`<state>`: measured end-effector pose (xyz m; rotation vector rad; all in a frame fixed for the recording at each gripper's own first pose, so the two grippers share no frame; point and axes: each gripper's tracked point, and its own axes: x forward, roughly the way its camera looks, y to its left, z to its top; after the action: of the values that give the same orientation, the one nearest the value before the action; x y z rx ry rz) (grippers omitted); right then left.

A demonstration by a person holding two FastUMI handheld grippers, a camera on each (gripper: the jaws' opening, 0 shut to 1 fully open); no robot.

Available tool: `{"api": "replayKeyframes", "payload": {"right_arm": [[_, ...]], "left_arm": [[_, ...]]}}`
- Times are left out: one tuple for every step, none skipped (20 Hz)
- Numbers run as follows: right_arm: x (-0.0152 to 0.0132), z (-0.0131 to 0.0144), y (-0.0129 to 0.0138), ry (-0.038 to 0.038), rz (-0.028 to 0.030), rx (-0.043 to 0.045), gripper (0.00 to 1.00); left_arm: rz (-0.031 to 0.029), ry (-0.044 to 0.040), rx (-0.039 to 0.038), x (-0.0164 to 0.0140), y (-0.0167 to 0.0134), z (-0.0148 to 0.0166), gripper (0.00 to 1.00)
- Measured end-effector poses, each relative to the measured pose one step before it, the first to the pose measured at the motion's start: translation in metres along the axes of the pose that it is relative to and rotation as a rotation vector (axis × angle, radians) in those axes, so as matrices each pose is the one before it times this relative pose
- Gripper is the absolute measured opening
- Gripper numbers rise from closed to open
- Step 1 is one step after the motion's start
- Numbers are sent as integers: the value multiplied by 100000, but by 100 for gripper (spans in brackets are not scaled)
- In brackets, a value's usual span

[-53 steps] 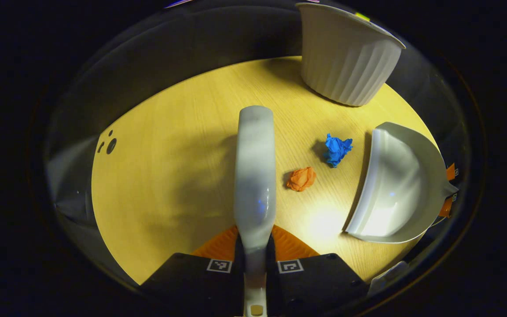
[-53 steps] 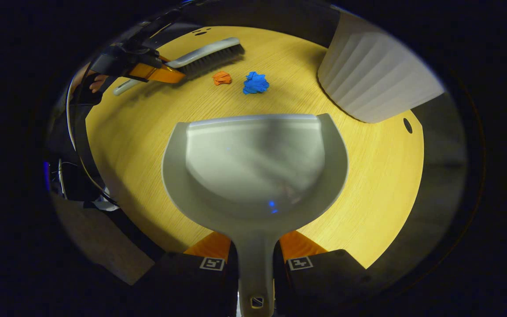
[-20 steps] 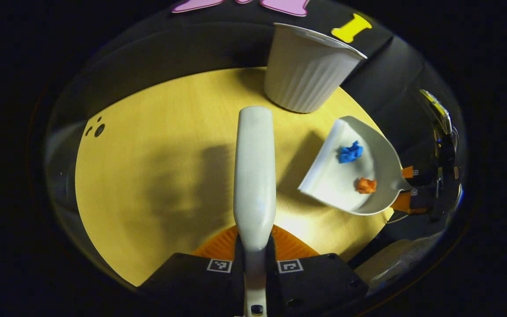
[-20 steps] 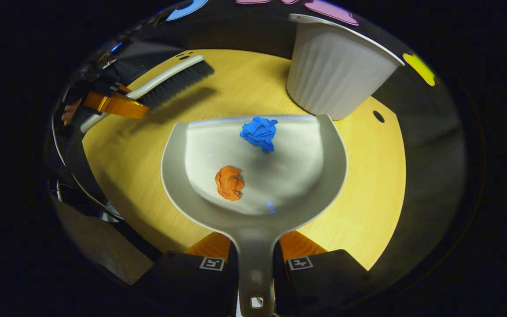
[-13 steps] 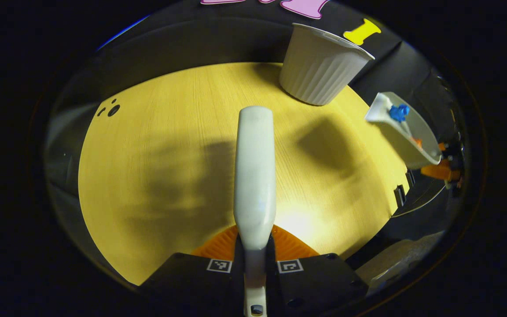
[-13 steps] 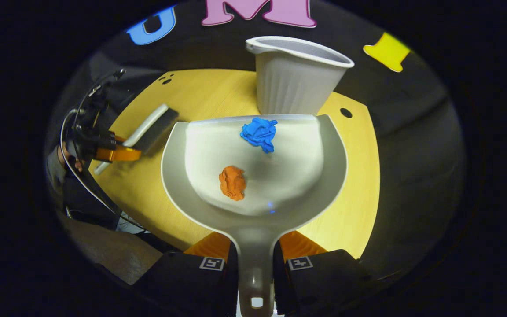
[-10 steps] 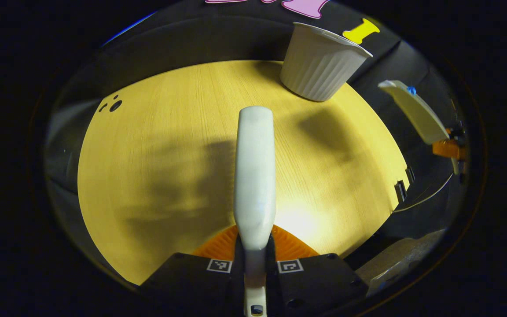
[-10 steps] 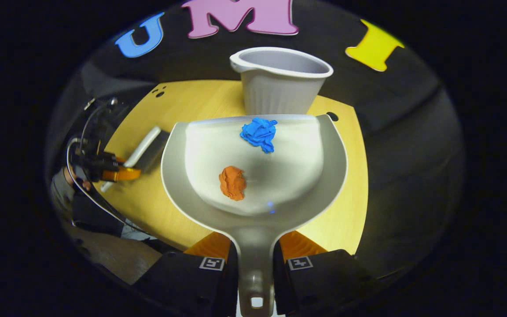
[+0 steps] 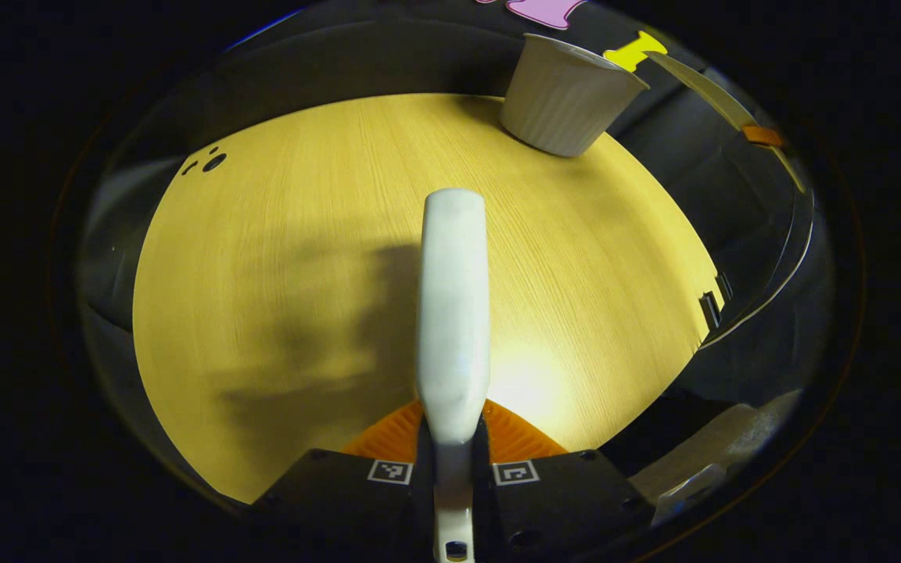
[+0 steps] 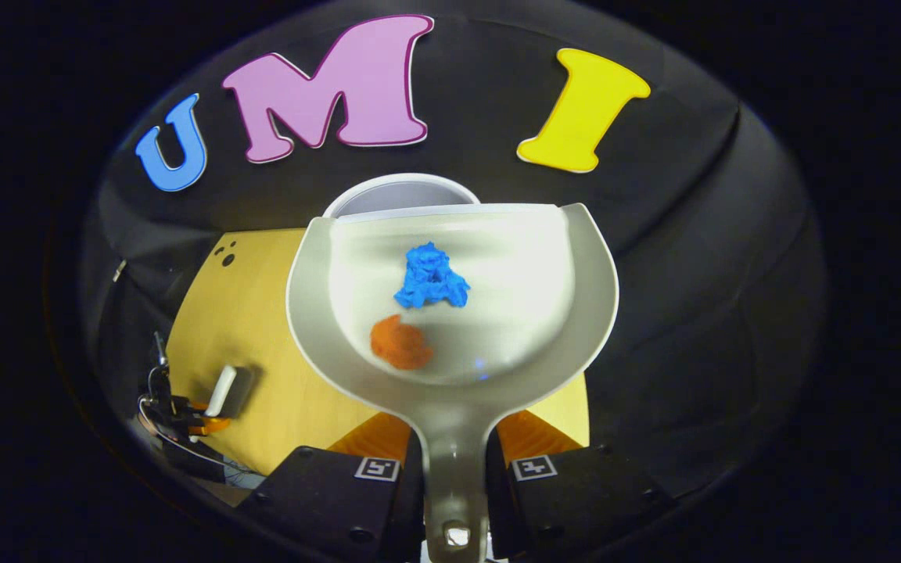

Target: Pick up the small broom and dustpan from the desktop, sweep the trash into the dustpan with the broom, and then empty the trash into the garbage bin.

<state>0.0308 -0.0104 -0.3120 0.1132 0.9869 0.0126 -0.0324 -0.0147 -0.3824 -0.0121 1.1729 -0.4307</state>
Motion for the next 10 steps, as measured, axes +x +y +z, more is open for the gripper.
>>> {"api": "replayKeyframes", "payload": {"right_arm": [[-191, 345, -482, 490, -2181, -907, 37], [-95, 285, -345, 723, -1700, -1367, 37], [220, 113, -153, 447, -1774, -1714, 37], [269, -6, -100, 387, -1862, -2588, 37], [291, -98, -97, 600, -1731, -3066, 37], [42, -60, -131, 1083, -1504, -3235, 37], [189, -30, -268, 1568, -1069, -3140, 32], [-384, 399, -413, 1556, -1021, -3031, 37], [-212, 338, -564, 1787, -1375, -3689, 37], [-437, 211, -409, 2042, -1475, -4282, 36]], "left_arm": [[223, -117, -142, -125, 197, -220, 23], [347, -165, -249, -43, 163, -92, 23], [240, -291, -473, -120, 140, -76, 23], [113, -480, -819, -14, 83, -59, 23], [43, -392, -782, -51, 54, -24, 23], [139, -176, -516, -85, 30, -110, 23], [60, 26, -335, 25, 98, -92, 23], [-76, 27, -326, -18, 114, -54, 23], [-189, 77, -373, 146, -34, -3, 23], [-82, 3, -315, 13, 36, -7, 23]]}}
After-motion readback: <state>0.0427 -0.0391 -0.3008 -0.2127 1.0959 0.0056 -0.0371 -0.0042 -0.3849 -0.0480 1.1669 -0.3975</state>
